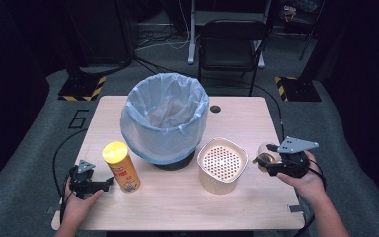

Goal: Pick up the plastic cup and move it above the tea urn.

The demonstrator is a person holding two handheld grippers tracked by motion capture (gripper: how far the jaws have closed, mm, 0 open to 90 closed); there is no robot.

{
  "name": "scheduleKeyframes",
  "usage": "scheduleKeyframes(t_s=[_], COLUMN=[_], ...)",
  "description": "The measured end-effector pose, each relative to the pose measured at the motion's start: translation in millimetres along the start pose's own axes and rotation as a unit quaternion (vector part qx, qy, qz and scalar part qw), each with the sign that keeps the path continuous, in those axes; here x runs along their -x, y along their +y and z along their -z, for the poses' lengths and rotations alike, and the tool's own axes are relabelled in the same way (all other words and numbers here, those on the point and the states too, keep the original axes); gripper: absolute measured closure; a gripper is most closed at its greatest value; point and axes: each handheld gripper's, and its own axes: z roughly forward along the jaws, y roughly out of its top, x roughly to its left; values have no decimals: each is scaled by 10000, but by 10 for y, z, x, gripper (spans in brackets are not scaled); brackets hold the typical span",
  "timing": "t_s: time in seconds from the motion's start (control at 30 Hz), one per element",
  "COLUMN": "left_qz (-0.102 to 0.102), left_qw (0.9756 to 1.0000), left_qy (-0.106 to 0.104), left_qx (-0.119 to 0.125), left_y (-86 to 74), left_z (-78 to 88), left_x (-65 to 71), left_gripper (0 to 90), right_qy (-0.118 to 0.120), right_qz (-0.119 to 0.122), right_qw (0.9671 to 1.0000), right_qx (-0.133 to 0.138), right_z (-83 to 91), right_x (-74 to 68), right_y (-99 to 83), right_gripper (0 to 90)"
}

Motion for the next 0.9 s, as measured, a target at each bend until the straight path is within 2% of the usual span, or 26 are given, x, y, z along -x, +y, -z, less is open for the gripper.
scheduleKeyframes(t_s=[0.23,0.57,0.6,0.73,0.9], left_qz=[-23,-1,-2,-37,-37], left_qw=[10000,10000,10000,10000,10000], left_qy=[9,4,4,10,9], left_qx=[-18,-2,-2,-19,-24], left_y=[1,0,0,5,6], left_z=[2,0,0,-2,-2], left_x=[-3,0,0,-3,-3], left_gripper=[4,4,4,4,4], right_qy=[22,140,172,211,237], right_qz=[124,224,218,291,403], right_qw=[9999,9994,9993,9988,9985], right_qx=[29,220,241,328,287], right_z=[-69,-291,-361,-468,-581], right_x=[126,339,377,425,443], right_y=[64,241,288,370,474], right_gripper=[348,353,353,353,354])
